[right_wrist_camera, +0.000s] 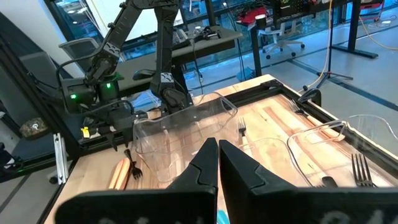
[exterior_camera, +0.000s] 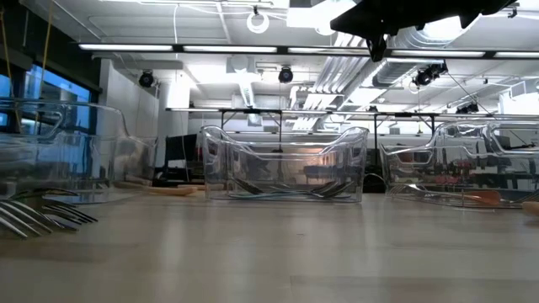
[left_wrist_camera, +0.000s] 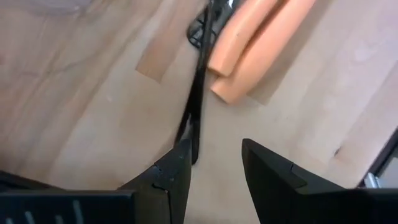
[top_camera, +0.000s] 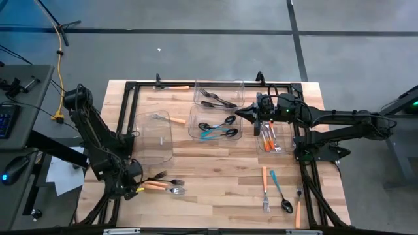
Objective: Sort silverware by color (type)
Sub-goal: Put the black fork into the top transparent bin
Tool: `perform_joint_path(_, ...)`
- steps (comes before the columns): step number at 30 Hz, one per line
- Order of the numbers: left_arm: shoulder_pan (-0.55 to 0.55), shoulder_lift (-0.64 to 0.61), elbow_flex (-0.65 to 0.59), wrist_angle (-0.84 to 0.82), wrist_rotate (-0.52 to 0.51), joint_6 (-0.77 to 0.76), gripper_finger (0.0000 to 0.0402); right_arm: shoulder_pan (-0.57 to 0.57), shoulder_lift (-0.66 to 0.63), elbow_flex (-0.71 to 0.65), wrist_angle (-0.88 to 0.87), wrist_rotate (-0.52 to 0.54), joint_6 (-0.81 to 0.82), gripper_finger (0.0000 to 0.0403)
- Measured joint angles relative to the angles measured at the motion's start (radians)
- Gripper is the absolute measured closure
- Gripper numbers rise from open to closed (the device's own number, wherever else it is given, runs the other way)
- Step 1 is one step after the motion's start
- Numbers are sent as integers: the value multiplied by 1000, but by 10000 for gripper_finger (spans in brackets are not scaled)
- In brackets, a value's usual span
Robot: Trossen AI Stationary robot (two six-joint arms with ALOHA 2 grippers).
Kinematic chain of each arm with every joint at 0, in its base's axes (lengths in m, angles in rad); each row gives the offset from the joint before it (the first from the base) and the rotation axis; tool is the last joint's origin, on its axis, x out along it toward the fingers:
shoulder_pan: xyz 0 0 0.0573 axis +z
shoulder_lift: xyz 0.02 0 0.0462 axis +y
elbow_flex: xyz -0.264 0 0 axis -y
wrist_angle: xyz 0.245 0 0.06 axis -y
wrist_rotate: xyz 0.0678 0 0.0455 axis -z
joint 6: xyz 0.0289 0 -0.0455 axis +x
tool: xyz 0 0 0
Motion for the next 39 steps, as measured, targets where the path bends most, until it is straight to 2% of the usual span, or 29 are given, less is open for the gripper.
perform_joint_path(3, -1, 13, 0, 3, -28, 27, 271, 0, 0, 0, -5, 0, 0, 403)
perform_joint_path(8, -1, 68, 0, 7, -19, 107, 271, 0, 0, 0, -12, 0, 0, 403)
perform_joint_path(14, -1, 134, 1, 78, -21, 132, 271, 0, 0, 0, -14, 0, 0, 403)
perform_joint_path(20, -1, 198, 10, 76, -24, 144, 271, 0, 0, 0, -16, 0, 0, 403)
perform_joint_path(28, 0, 204, 8, 79, -10, 139, 272, 0, 0, 0, -16, 0, 0, 403)
perform_joint_path(32, -1, 211, 25, 131, 2, 142, 286, 0, 0, 0, -18, 0, 0, 403)
perform_joint_path(39, -1, 214, 54, 125, 22, 188, 304, 0, 0, 0, -25, 0, -12, 403)
